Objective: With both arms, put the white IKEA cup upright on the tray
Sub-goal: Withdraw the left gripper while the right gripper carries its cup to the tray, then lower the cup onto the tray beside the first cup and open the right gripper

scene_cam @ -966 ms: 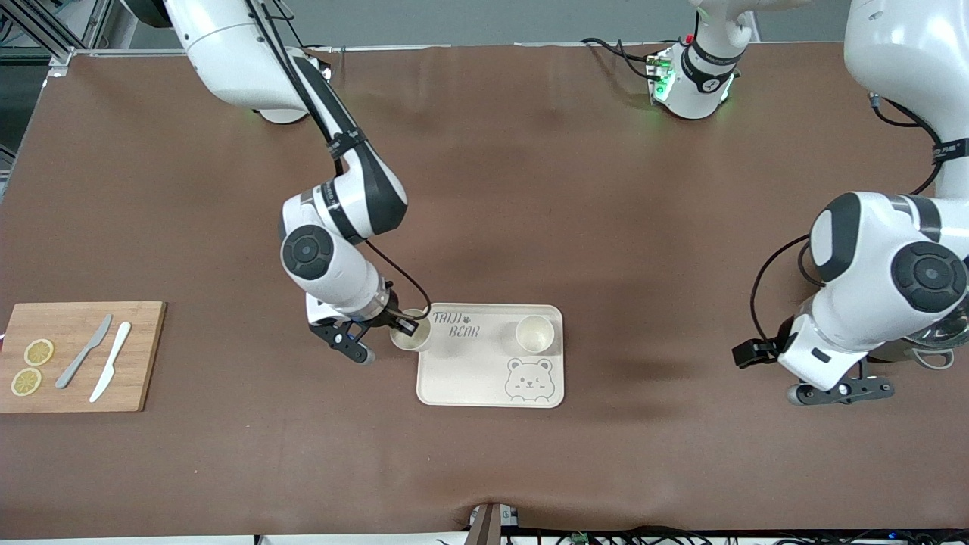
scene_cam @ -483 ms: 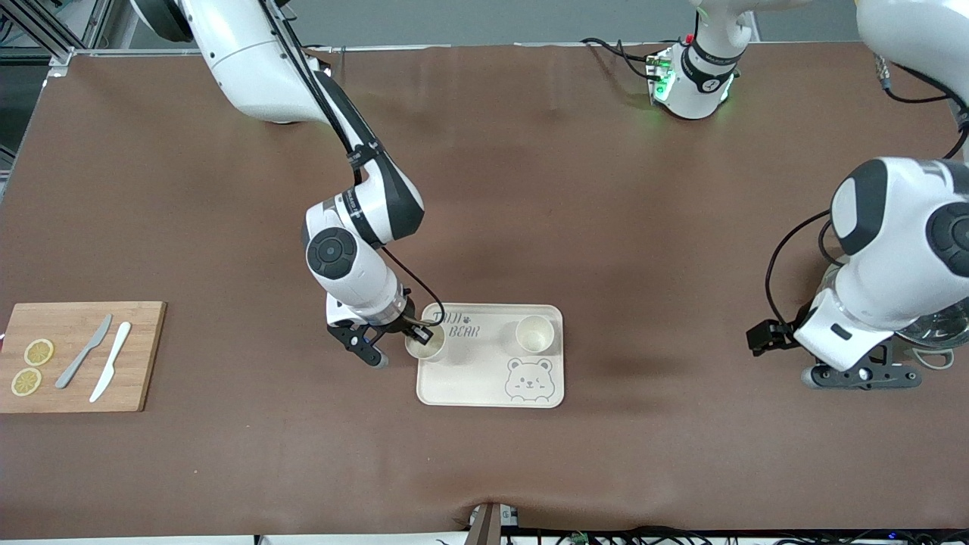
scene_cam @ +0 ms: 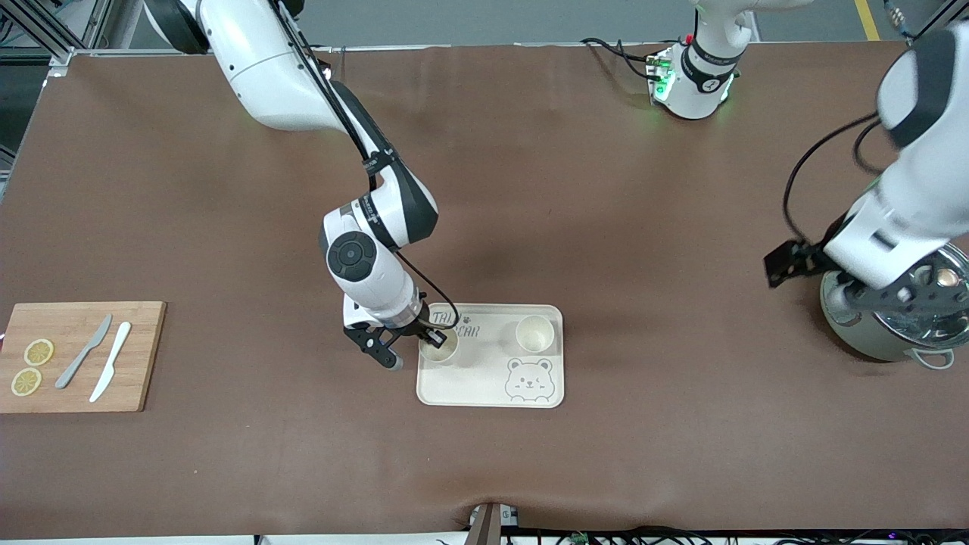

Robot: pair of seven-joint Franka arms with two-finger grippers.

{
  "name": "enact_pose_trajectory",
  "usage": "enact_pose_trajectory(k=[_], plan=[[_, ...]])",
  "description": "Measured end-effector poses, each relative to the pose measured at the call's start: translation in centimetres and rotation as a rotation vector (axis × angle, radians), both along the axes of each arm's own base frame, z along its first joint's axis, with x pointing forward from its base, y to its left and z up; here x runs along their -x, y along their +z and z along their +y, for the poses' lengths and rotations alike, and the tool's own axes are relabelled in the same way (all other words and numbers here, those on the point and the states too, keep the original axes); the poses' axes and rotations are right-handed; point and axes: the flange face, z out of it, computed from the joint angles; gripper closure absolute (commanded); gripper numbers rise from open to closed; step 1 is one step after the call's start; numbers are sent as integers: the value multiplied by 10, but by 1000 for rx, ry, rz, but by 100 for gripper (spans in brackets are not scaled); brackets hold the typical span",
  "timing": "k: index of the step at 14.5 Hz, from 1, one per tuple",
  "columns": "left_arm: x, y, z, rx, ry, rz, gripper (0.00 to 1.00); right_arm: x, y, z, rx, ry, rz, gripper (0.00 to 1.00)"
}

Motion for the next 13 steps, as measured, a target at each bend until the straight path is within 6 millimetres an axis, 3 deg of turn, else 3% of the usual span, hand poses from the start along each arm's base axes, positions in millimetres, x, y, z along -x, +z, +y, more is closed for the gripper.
enact_pose_trajectory(k=[2, 4, 9, 13], plan=[[23, 35, 29, -8, -38, -10, 0, 2, -7, 4, 3, 5, -9, 100], [37, 52, 49, -3, -57, -15, 0, 4, -14, 11, 4, 4, -21, 100], [42, 41, 36, 5, -76, 12, 0, 18, -37, 29, 63, 7, -38, 100], [42, 37, 28, 6, -70, 19, 0, 19, -41, 31, 72, 7, -40, 100]])
